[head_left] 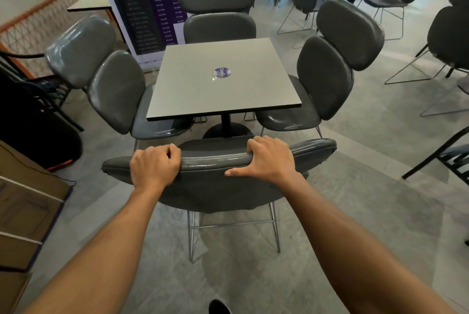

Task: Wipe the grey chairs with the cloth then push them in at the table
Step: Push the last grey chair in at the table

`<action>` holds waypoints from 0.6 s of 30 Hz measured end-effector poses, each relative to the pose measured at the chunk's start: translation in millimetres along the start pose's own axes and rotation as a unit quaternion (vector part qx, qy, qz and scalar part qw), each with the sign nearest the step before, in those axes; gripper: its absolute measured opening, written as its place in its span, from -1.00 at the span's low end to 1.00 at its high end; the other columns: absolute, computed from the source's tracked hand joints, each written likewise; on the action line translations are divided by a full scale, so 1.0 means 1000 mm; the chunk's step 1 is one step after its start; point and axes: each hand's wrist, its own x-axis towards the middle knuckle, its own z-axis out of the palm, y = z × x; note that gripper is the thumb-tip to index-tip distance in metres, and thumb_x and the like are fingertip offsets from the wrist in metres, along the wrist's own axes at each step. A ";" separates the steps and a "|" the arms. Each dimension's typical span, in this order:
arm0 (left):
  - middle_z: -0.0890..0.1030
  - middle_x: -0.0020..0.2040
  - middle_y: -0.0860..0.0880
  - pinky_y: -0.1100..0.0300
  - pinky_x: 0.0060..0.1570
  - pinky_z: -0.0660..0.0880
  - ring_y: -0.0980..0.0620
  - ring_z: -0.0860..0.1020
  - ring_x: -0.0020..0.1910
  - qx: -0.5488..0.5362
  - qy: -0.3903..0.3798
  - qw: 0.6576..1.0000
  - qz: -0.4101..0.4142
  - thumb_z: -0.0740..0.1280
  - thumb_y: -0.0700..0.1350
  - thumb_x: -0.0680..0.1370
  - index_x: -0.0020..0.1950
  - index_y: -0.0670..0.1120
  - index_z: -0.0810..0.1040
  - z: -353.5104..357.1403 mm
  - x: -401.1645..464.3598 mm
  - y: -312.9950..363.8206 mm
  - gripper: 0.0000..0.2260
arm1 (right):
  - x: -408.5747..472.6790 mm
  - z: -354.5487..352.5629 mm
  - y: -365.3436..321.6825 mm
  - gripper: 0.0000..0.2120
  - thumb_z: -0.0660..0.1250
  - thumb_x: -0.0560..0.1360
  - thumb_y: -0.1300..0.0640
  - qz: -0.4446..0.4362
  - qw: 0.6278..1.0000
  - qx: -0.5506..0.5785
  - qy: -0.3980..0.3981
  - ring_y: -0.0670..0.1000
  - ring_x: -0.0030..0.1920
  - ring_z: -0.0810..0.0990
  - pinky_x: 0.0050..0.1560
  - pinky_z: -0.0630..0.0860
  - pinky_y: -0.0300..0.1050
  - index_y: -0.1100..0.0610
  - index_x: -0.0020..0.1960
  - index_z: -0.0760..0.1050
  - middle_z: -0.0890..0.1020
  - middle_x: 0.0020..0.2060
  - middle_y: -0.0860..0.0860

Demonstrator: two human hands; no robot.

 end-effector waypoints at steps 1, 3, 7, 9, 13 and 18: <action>0.40 -0.44 0.00 -0.03 -0.08 0.45 0.02 0.35 -0.41 0.000 -0.001 1.000 -0.001 0.16 0.02 0.68 -0.39 -0.06 0.47 -0.001 -0.001 -0.001 -0.55 | -0.002 0.000 -0.002 -0.25 0.08 0.23 -0.74 0.005 1.000 0.007 -0.002 -0.08 -0.19 0.46 -0.13 0.32 -0.15 -0.05 -0.14 0.42 0.50 -0.20 -0.15; 0.39 -0.44 -0.01 0.01 -0.13 0.39 0.04 0.30 -0.41 -0.005 0.003 1.000 -0.004 0.16 0.01 0.68 -0.38 -0.09 0.49 -0.003 -0.002 -0.002 -0.54 | -0.005 0.000 -0.005 -0.25 0.11 0.23 -0.73 0.011 1.000 0.016 -0.003 -0.07 -0.18 0.46 -0.09 0.34 -0.13 -0.04 -0.13 0.43 0.51 -0.19 -0.14; 0.38 -0.44 -0.04 0.05 -0.17 0.27 0.03 0.23 -0.43 -0.003 0.024 1.000 -0.008 0.19 -0.02 0.68 -0.39 -0.16 0.52 -0.001 -0.001 -0.002 -0.53 | -0.004 -0.001 -0.007 -0.26 0.13 0.24 -0.72 0.018 0.999 0.027 -0.003 -0.08 -0.19 0.45 -0.01 0.41 -0.10 -0.03 -0.14 0.43 0.50 -0.21 -0.14; 0.38 -0.46 -0.05 0.05 -0.20 0.26 -0.03 0.28 -0.43 -0.002 0.036 0.999 -0.004 0.20 -0.03 0.68 -0.41 -0.15 0.52 0.004 0.002 -0.005 -0.53 | -0.002 0.002 -0.006 -0.26 0.13 0.24 -0.72 0.020 1.000 0.024 0.002 -0.08 -0.20 0.44 0.00 0.39 -0.09 -0.03 -0.16 0.43 0.50 -0.22 -0.14; 0.35 -0.49 -0.04 0.07 -0.28 0.29 -0.11 0.37 -0.45 -0.013 0.072 0.997 0.017 0.14 0.03 0.64 -0.45 -0.08 0.41 0.014 0.011 -0.009 -0.53 | 0.008 0.006 0.000 -0.27 0.09 0.25 -0.72 0.006 1.000 0.006 0.015 -0.09 -0.23 0.45 -0.03 0.39 -0.11 -0.04 -0.19 0.41 0.49 -0.25 -0.16; 0.36 -0.48 -0.06 0.09 -0.30 0.25 -0.10 0.34 -0.45 -0.027 0.110 0.993 0.035 0.12 0.03 0.60 -0.43 -0.17 0.52 0.022 0.028 -0.005 -0.51 | 0.023 0.010 0.010 -0.26 0.07 0.28 -0.72 -0.013 0.997 -0.023 0.071 -0.10 -0.35 0.41 -0.25 0.31 -0.16 -0.01 -0.29 0.40 0.46 -0.35 -0.14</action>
